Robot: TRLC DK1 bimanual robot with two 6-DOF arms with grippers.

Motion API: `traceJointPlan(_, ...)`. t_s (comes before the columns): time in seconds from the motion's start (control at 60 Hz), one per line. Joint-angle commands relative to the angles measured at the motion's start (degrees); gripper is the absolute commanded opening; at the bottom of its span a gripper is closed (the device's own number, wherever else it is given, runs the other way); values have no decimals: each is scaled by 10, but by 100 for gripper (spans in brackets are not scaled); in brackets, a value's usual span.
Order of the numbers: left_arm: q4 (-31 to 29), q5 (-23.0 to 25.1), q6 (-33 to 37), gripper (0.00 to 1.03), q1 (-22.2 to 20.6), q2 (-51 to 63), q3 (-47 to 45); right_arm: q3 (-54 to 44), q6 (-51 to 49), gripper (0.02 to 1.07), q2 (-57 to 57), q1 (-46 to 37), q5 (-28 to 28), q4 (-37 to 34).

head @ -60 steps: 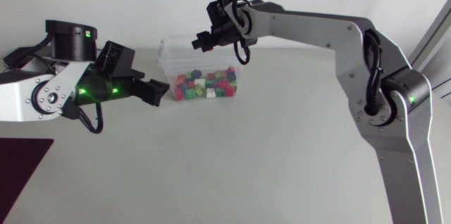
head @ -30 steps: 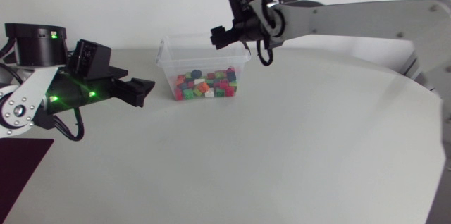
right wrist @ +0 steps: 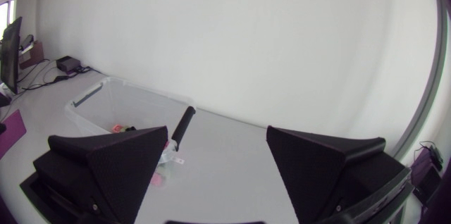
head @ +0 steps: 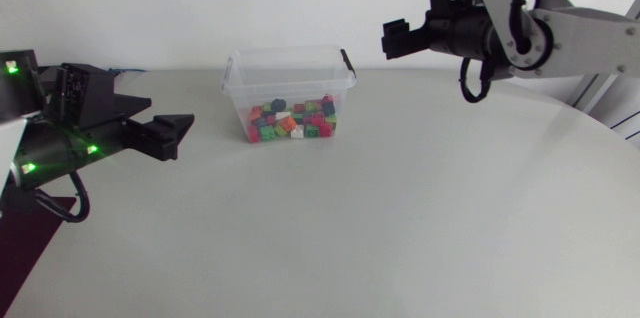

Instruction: Place the duplo bricks in the container

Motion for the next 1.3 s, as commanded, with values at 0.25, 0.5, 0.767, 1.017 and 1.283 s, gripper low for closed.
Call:
traceJointPlan(0.25,7,1,-7,99,40,-96,-68,-168,-31,103,-142,-23,40,62)
traceJointPlan(0.5,8,1,-5,99,54,-165,-107,-279,-59,103,-240,-37,70,103)
traceJointPlan(0.767,8,0,-4,99,65,-216,-135,-348,-79,103,-342,-57,84,103)
traceJointPlan(1.017,14,0,-4,99,83,-267,-167,-404,-95,103,-427,-78,86,104)
traceJointPlan(1.283,29,0,-3,99,87,-314,-209,-476,-115,103,-497,-90,86,129)
